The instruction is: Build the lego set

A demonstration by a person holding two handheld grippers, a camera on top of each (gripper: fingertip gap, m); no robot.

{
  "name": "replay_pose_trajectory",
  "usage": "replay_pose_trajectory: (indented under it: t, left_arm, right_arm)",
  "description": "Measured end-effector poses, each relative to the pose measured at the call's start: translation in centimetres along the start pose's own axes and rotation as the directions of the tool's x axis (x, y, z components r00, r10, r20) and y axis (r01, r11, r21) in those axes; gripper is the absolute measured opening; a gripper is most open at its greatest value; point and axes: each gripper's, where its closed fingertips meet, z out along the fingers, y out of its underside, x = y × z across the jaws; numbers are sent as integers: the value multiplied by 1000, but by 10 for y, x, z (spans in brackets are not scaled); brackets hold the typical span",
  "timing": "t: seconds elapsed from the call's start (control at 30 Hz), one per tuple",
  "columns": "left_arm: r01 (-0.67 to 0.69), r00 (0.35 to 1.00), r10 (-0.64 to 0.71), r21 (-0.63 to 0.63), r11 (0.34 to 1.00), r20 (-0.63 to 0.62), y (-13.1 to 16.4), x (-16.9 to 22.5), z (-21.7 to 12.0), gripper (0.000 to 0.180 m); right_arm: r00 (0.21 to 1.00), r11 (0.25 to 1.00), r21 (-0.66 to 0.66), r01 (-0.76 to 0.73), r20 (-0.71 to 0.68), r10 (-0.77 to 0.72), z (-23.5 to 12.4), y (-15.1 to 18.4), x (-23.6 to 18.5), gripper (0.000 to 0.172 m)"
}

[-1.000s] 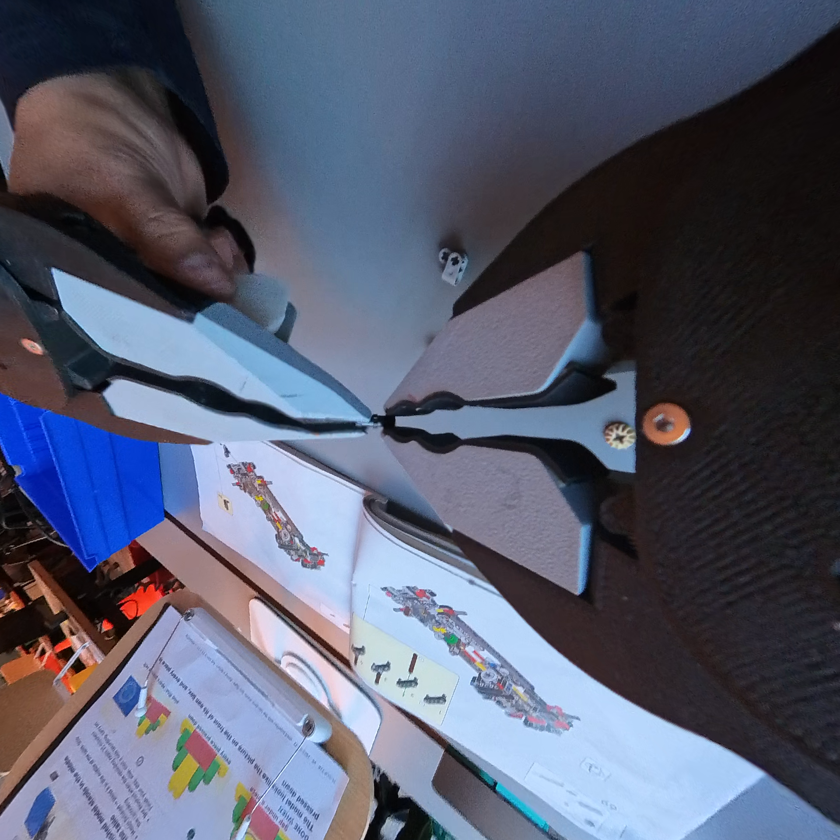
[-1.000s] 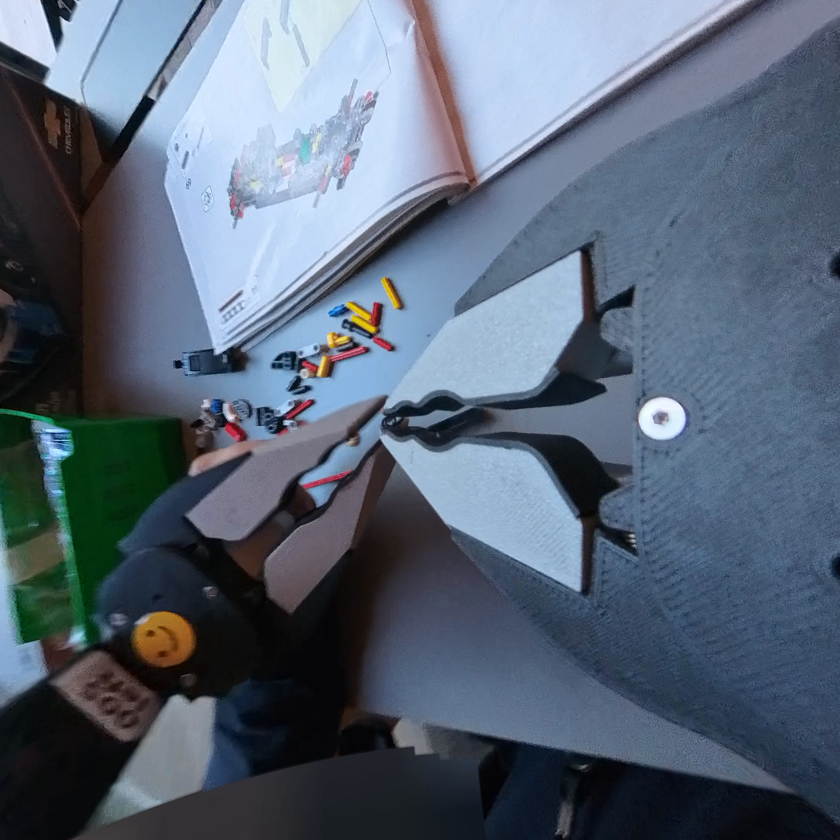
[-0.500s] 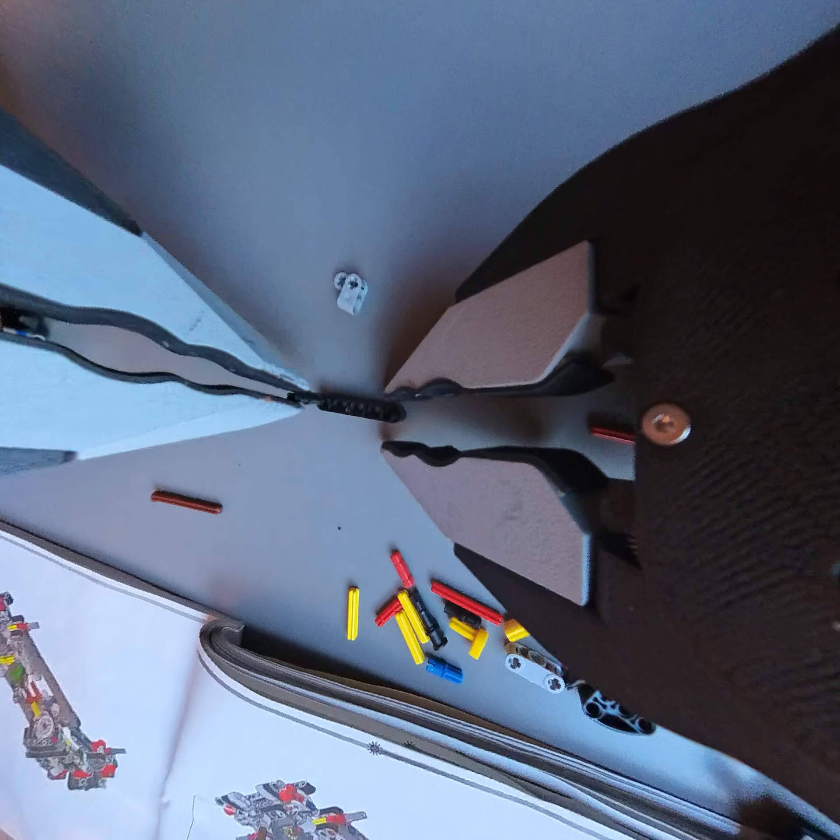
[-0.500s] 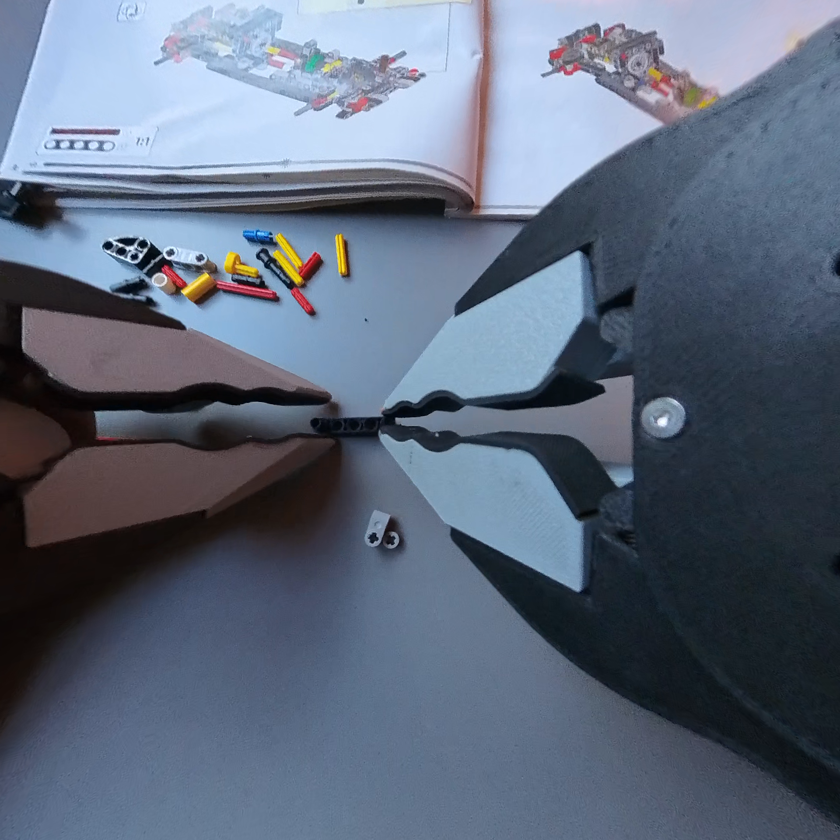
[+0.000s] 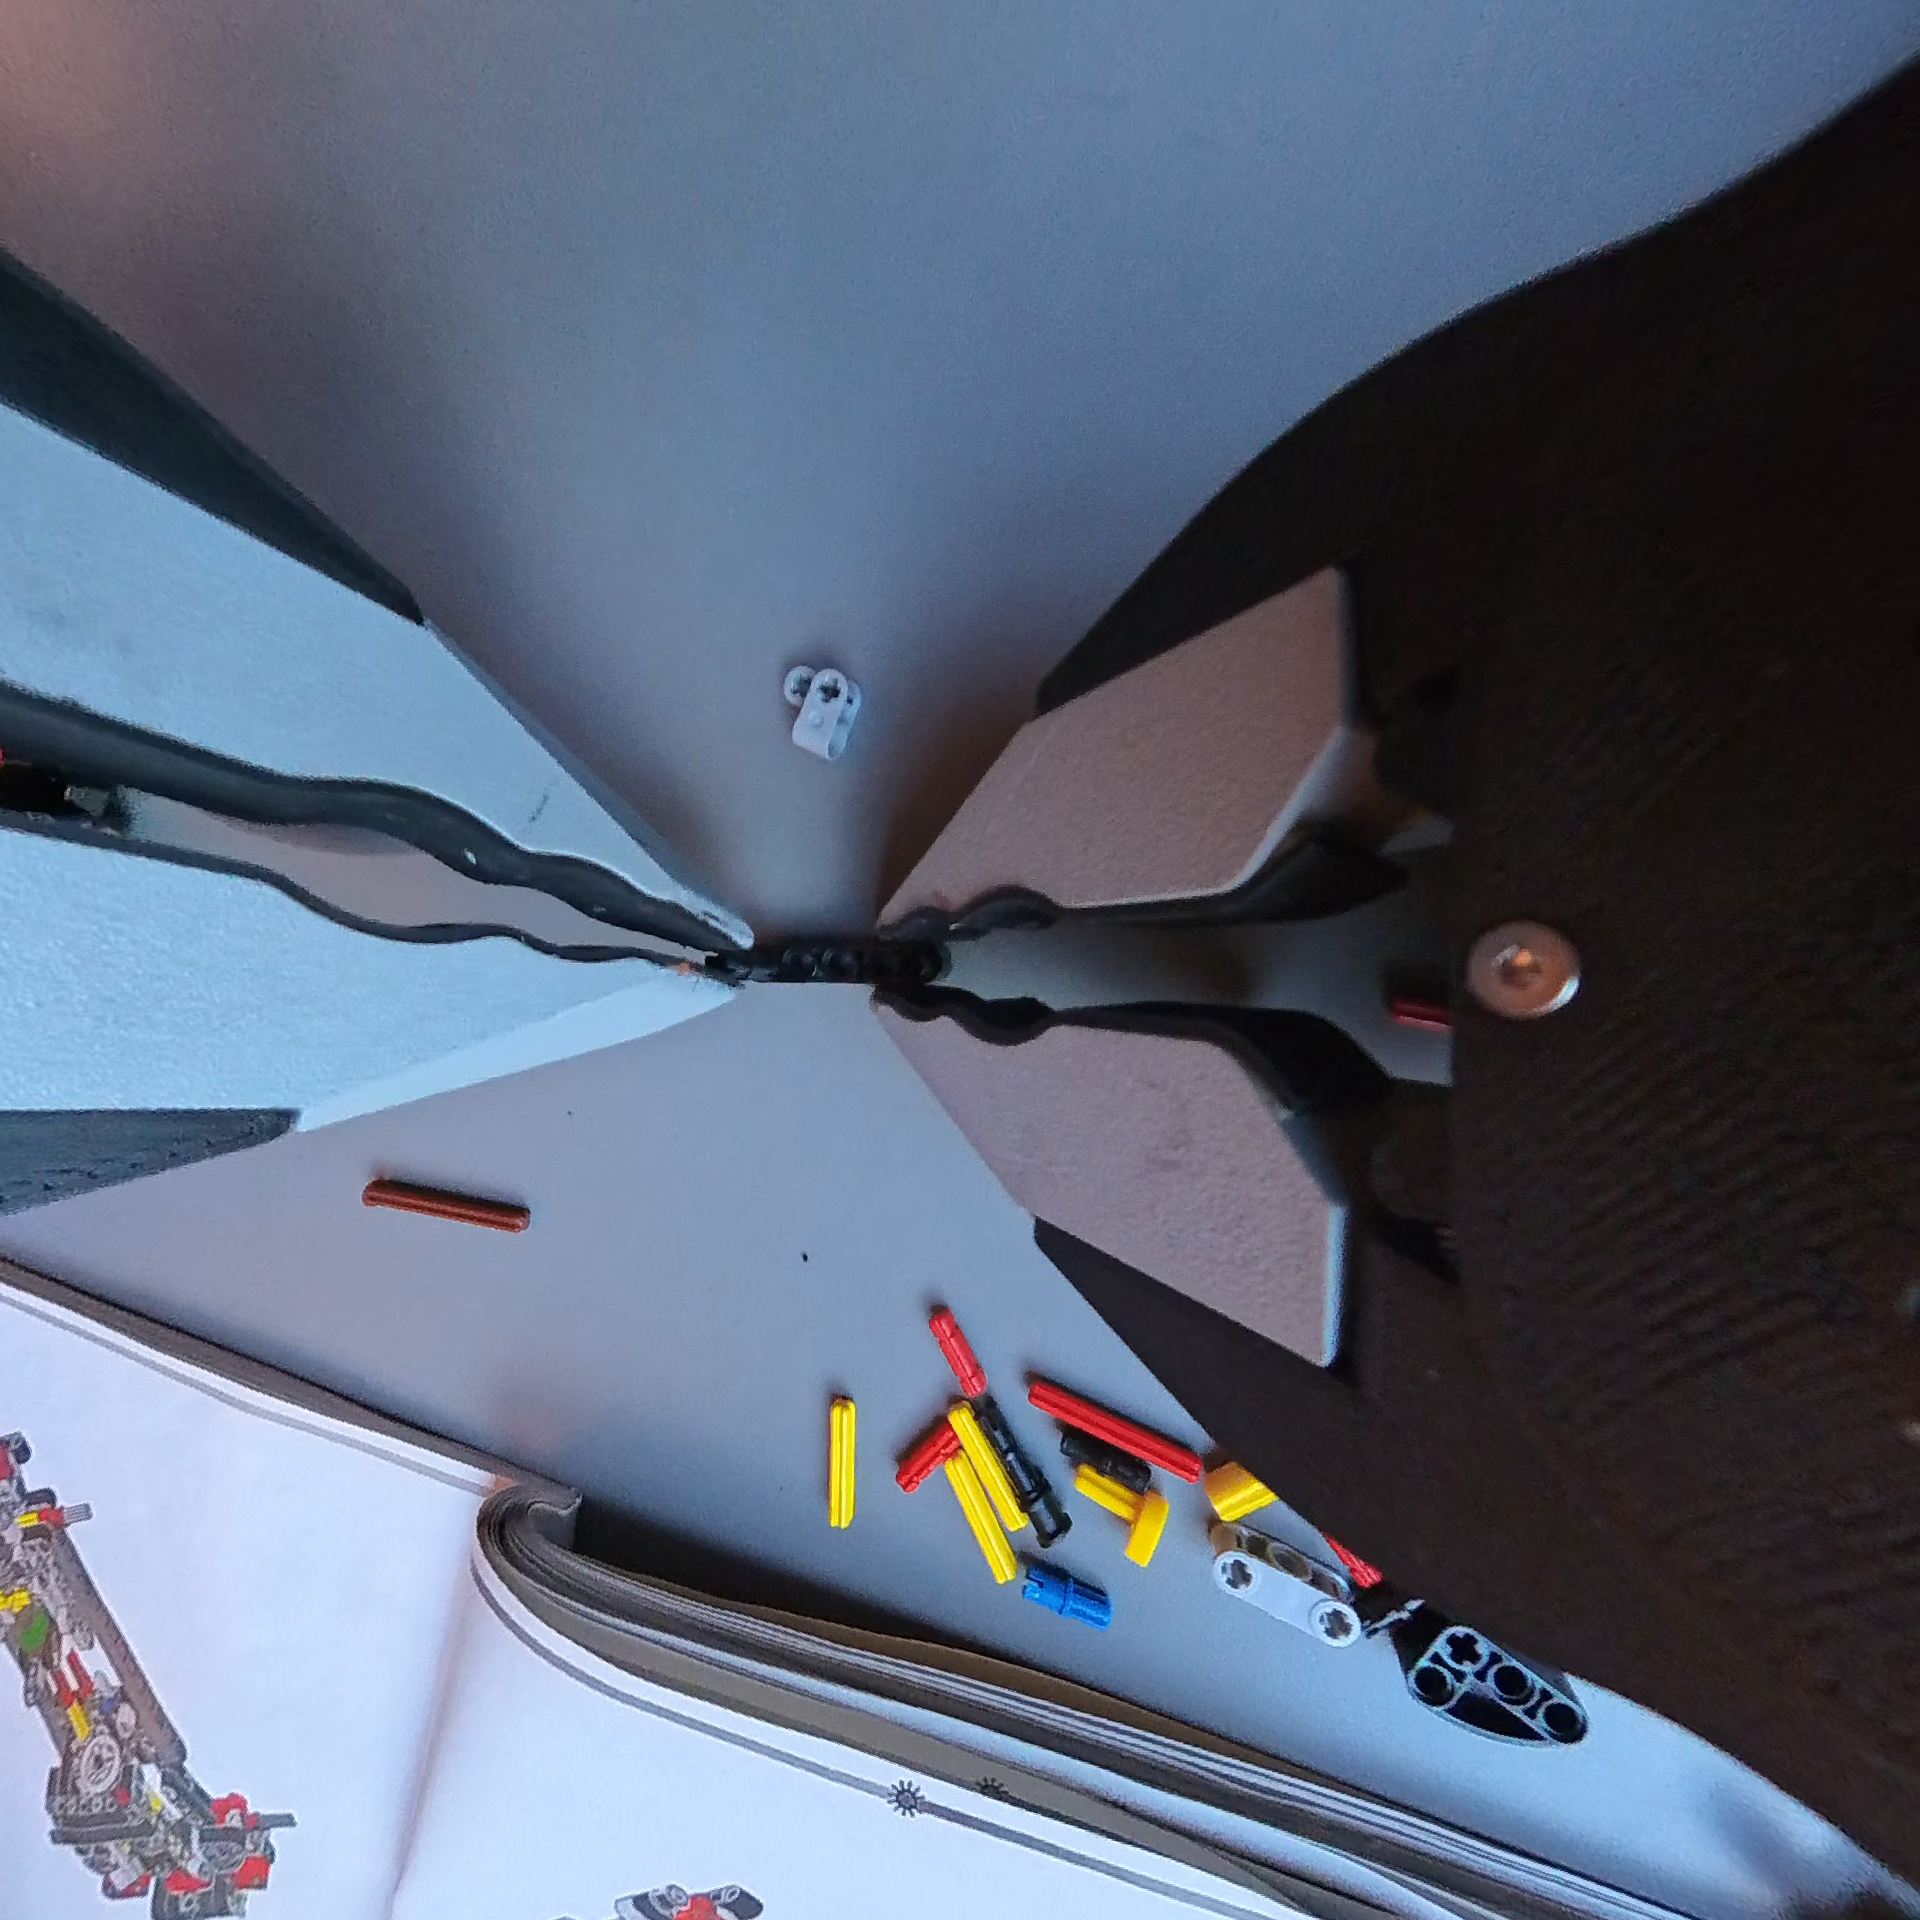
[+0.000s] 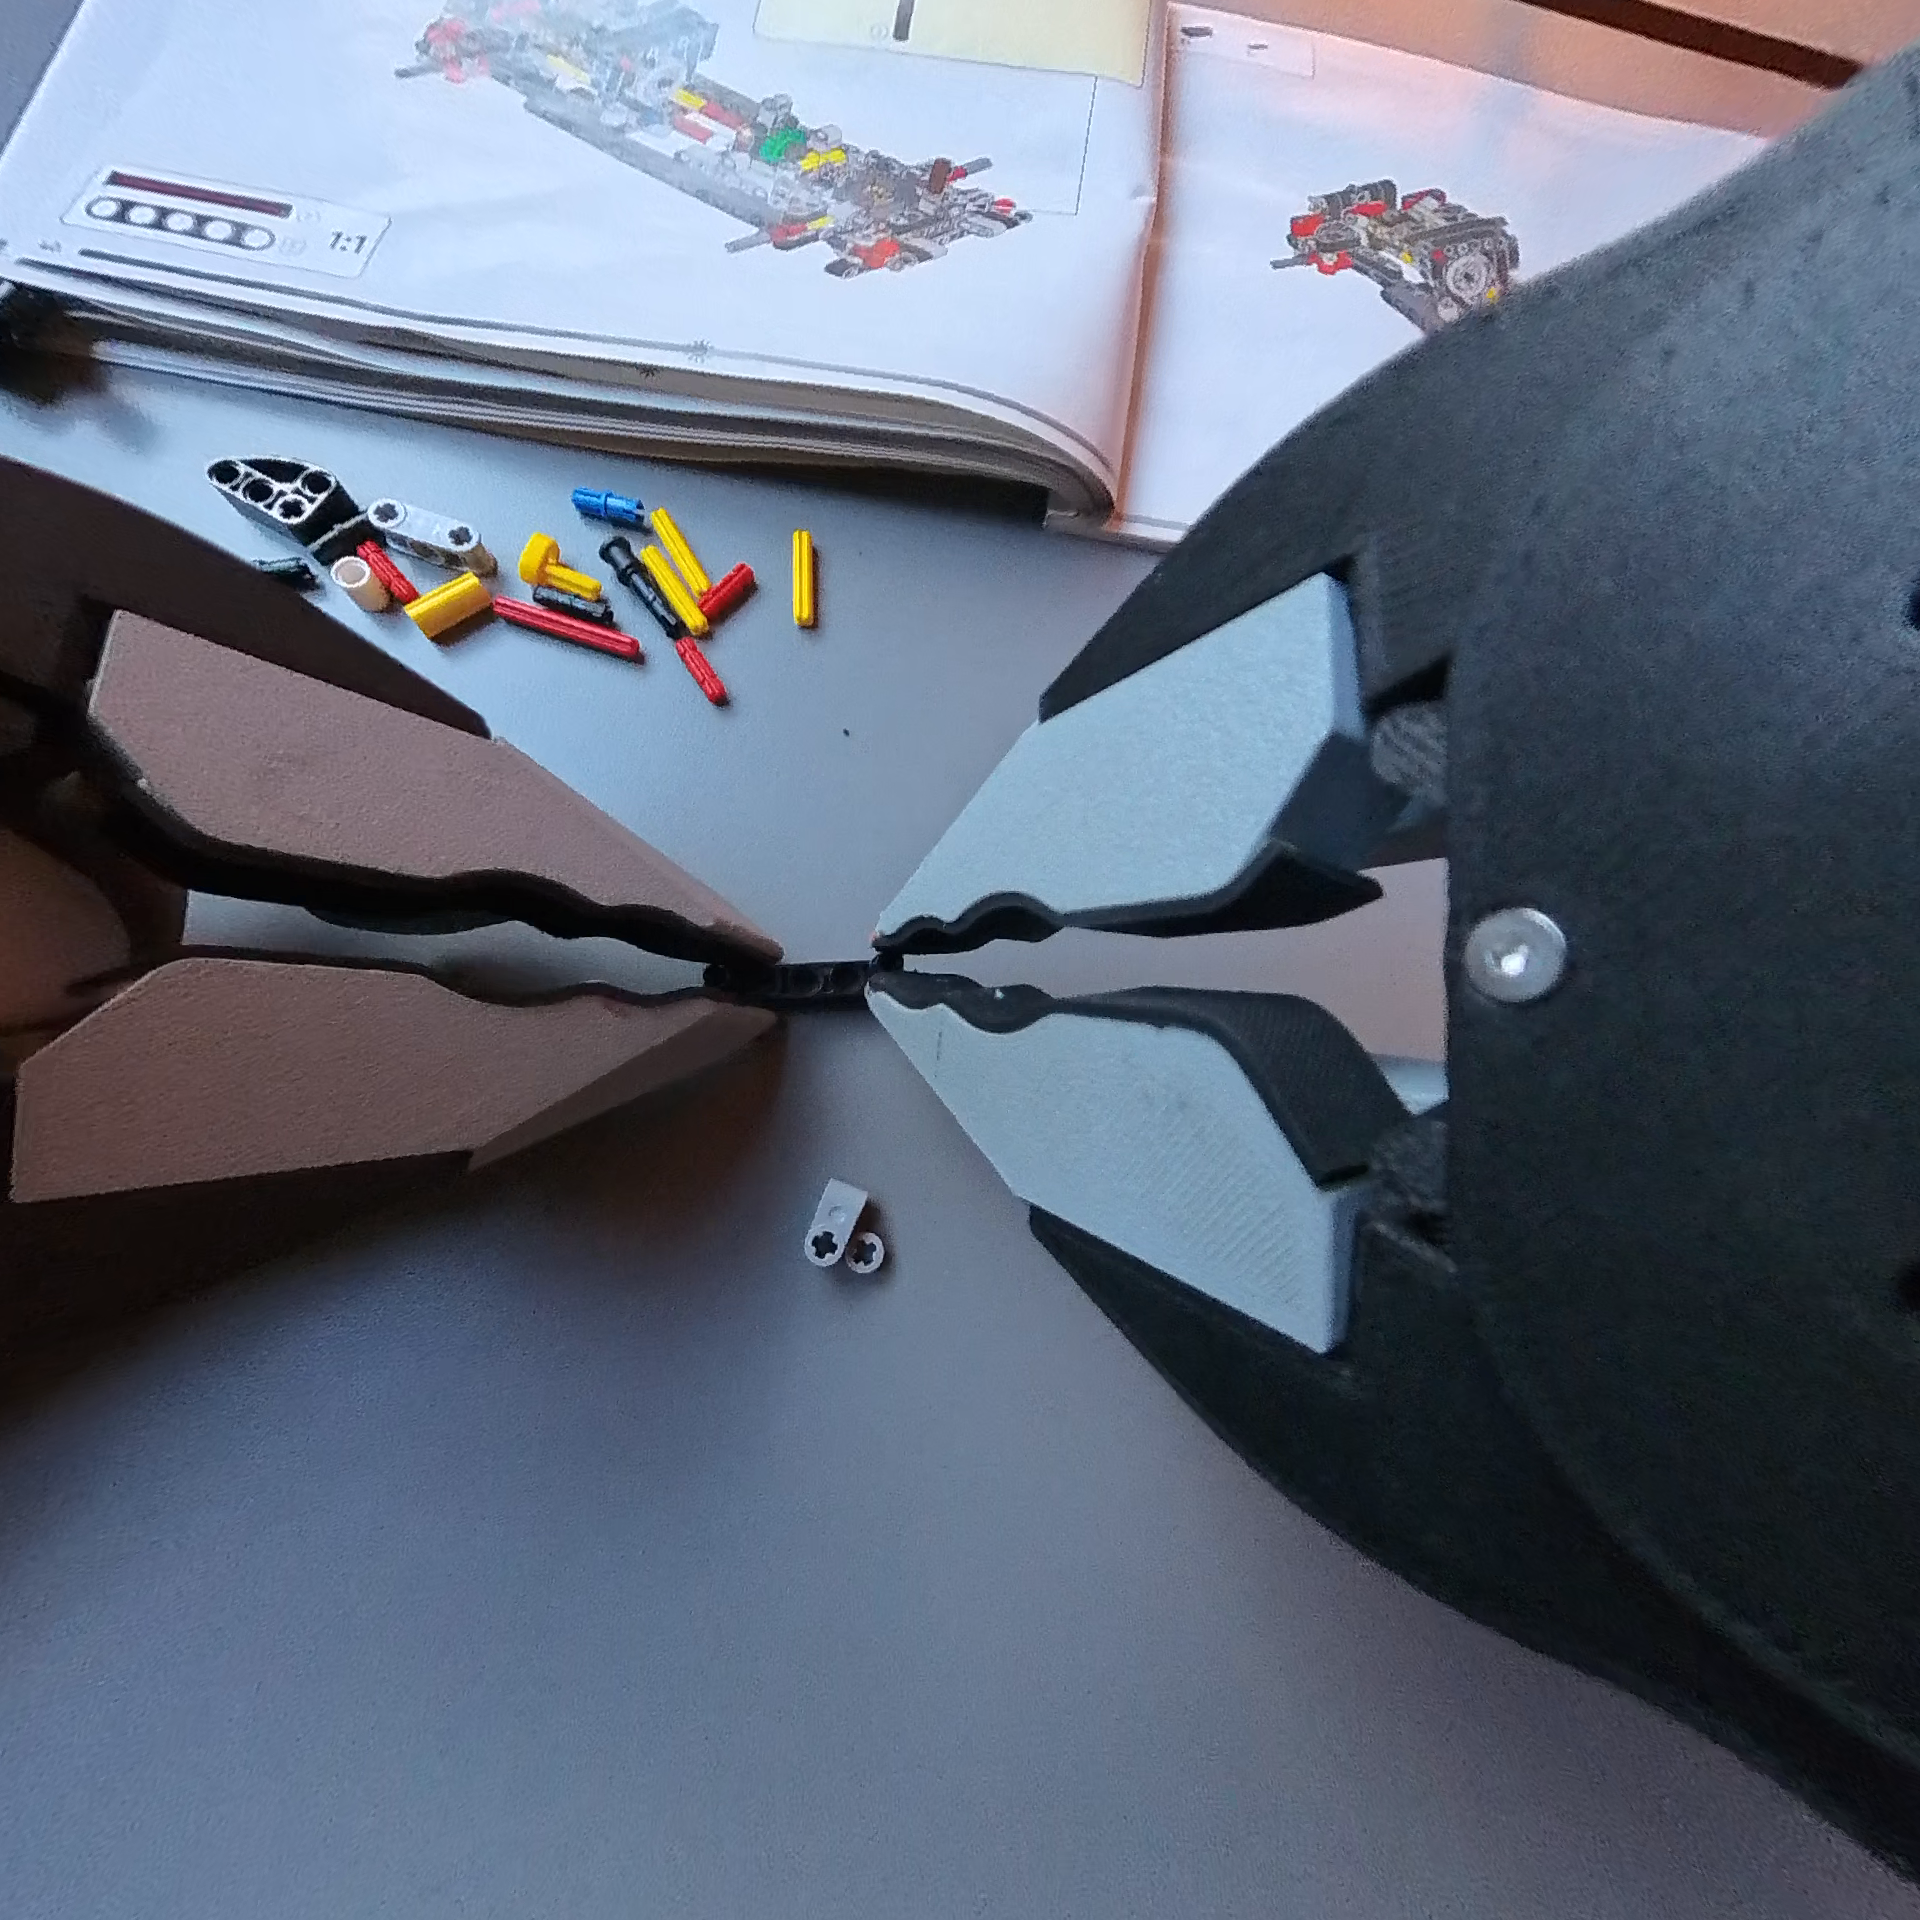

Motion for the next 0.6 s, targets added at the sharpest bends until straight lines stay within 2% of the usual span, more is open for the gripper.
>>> replay_pose_trajectory:
  t: [0.33,0.6]
  left_arm:
    - [-2,1000,2,0,1000,1,0,0,0,6]
    - [1,1000,-1,0,1000,1,0,-1,0,6]
  right_arm:
    - [998,998,-32,47,48,-45,1,1,-2,1]
    - [967,985,42,-166,205,154,2,1,0,1]
